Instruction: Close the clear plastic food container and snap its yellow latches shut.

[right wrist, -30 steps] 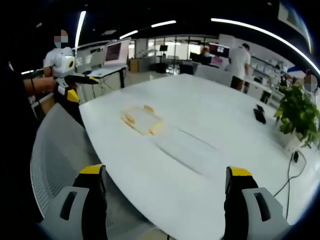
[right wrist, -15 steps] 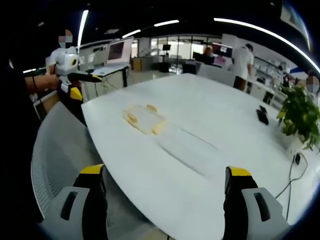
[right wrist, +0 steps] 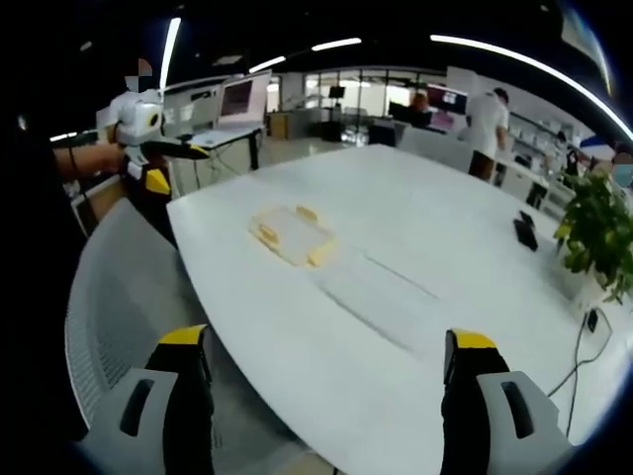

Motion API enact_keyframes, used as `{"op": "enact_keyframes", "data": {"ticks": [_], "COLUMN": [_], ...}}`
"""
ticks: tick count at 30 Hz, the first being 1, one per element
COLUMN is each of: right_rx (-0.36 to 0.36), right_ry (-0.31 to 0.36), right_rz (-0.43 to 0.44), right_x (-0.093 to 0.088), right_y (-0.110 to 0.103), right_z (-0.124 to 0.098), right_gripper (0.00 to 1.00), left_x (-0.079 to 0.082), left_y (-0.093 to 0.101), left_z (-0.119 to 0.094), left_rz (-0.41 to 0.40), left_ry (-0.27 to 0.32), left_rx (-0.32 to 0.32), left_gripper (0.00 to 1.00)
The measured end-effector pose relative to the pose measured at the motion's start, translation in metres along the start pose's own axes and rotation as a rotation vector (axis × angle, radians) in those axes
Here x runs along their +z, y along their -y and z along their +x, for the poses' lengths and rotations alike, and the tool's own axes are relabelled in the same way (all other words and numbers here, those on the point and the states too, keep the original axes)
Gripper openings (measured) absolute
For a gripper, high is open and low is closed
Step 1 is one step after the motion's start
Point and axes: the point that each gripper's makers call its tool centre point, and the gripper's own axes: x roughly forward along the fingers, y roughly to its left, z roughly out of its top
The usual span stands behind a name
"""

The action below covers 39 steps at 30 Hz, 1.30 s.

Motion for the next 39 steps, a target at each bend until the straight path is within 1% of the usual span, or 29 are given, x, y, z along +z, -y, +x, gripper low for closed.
{"op": "enact_keyframes", "data": {"ticks": [8,20,30,35,39], "right_rx": [0.010,0.047,0.081,0.104,0.124], "right_ry": [-0.002,-0.002,-0.013,-0.011,-0.014], "right_rz": [-0.003,-0.031,-0.073,-0.096,-0.113], "right_x": [0.002,0.012,0.024,0.032,0.036], "right_y": [0.002,0.006,0.015,0.020,0.021], "right_z": [-0.002,0.004,0.015,0.024,0.031], "right_gripper": [0.95,0.91,0.88,0.87,0.86], "left_x": [0.002,0.002,0.008,0.009,0.013], "left_y": [-0.007,-0.014,-0.029,-0.032,-0.028], "left_z": [-0.001,0.003,0.010,0.016,0.019], "left_rz": [0.005,0.040,0.063,0.080,0.097], "left_ry": [0.006,-0.018,-0.029,-0.040,-0.048], "left_rx": [0.001,-0.026,-0.037,-0.052,-0.067], "left_gripper": [0.97,0.96,0.95,0.94,0.92]}}
